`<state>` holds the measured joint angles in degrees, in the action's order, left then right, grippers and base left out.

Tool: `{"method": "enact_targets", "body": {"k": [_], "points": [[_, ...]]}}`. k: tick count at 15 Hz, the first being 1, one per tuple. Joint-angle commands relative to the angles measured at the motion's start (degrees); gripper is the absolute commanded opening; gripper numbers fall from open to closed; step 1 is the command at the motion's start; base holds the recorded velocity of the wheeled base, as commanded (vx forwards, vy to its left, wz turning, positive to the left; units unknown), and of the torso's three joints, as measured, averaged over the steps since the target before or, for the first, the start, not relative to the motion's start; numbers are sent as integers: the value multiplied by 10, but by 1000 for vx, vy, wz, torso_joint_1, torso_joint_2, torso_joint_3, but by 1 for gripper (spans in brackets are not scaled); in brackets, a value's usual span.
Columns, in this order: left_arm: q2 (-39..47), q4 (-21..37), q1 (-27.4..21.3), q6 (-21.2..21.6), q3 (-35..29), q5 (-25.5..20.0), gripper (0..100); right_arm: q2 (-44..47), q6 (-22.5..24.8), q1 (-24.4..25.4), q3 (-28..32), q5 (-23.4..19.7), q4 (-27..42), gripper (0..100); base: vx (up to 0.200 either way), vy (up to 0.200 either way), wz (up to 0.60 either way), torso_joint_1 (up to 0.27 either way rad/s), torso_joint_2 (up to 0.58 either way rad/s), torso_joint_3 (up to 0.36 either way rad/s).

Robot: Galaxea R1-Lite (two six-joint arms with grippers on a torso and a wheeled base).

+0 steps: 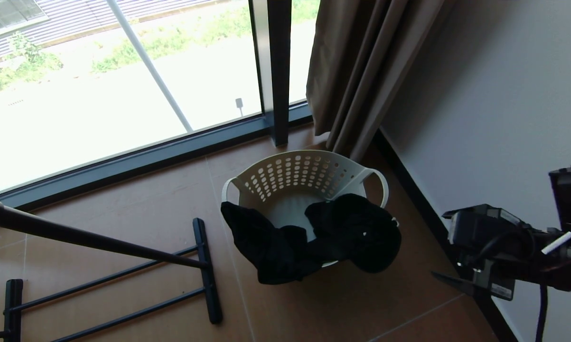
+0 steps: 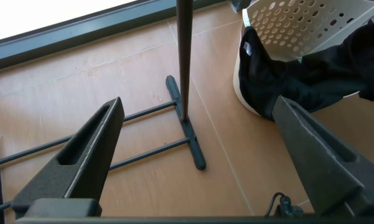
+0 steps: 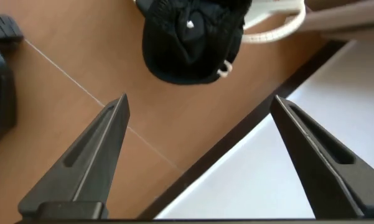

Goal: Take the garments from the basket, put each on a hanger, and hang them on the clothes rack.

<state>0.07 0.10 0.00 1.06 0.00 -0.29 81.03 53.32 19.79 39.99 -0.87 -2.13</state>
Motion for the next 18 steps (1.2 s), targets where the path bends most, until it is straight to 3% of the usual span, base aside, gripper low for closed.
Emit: {"method": "enact_targets", "body": {"k": [1,6,13,18], "points": [[0,0,0,0,0,0,100,159,50,32,107,29,-1,100,0,0,0,0,0,0],[-1,0,0,-2,0,4,100,313,119,42,260,86,-1,100,0,0,0,0,0,0],[-1,0,0,-1,0,-1,100,455,141,50,427,130,-18,100,0,0,0,0,0,0],[-1,0,0,-2,0,3,100,496,151,47,489,145,-18,100,0,0,0,0,0,0]]}}
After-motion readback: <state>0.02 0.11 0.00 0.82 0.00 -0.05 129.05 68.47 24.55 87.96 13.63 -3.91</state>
